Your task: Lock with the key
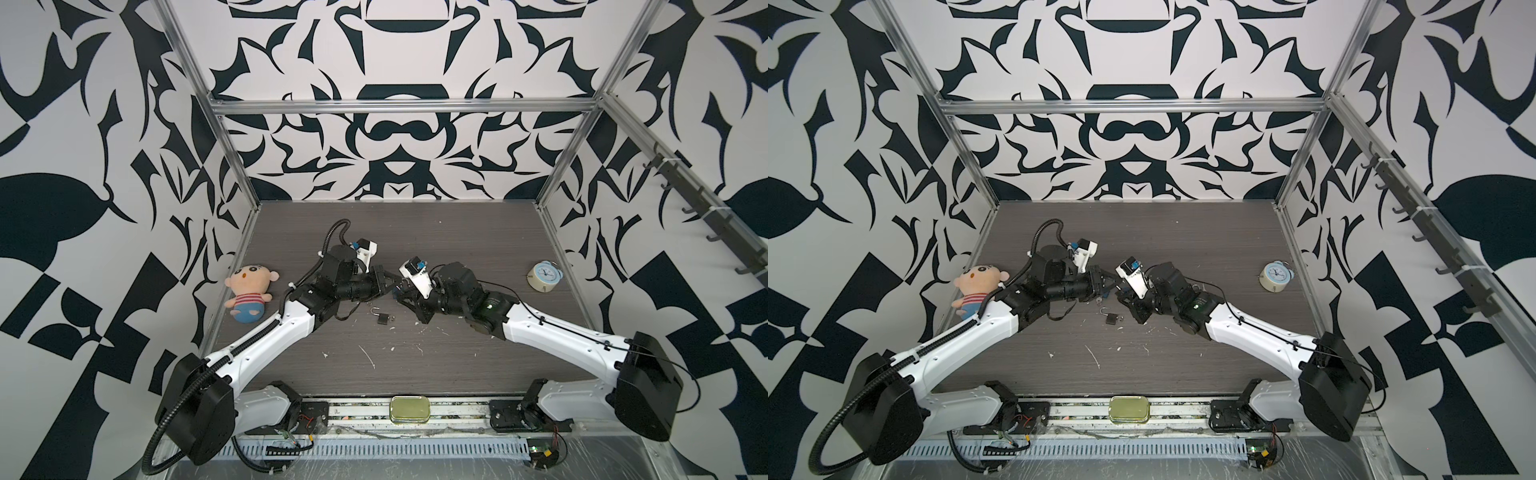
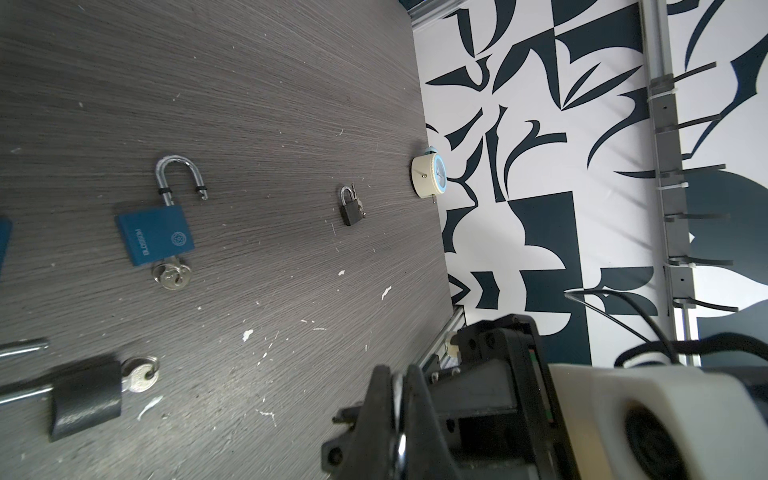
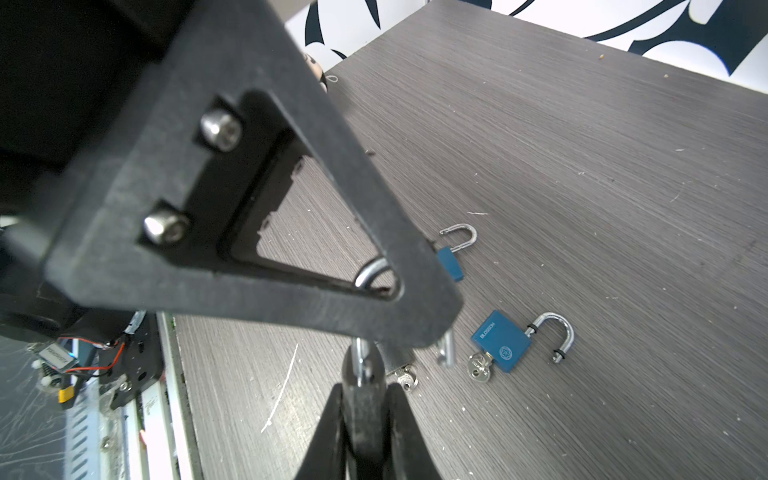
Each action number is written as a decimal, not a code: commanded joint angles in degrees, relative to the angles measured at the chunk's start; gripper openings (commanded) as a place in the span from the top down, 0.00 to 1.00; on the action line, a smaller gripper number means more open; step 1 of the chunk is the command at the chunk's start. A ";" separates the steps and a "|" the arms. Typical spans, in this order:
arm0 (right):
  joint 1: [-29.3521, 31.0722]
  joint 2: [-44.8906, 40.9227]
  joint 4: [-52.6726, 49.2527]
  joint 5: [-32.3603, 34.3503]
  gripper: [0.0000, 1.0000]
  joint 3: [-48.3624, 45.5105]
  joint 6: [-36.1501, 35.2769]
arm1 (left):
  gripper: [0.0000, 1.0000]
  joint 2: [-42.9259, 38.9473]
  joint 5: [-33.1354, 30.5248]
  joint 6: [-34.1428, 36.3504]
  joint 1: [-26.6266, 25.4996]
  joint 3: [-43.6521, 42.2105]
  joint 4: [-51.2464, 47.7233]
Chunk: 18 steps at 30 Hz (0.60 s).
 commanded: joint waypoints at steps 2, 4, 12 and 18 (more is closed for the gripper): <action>-0.50 -1.85 -5.77 -1.09 1.00 3.75 1.88 | 0.65 -3.68 -7.10 5.73 -0.01 3.73 -9.38; -1.05 -2.10 -8.36 -3.68 1.00 4.20 2.40 | 0.59 -5.50 -11.30 8.71 0.02 4.26 -13.21; -1.96 -2.95 -12.86 -17.26 1.00 4.56 5.16 | 0.58 -10.50 -7.33 17.42 0.11 -0.86 -6.42; -1.90 -2.29 -13.54 -26.70 1.00 4.56 6.74 | 0.67 -6.03 6.01 18.43 -0.09 -1.93 1.86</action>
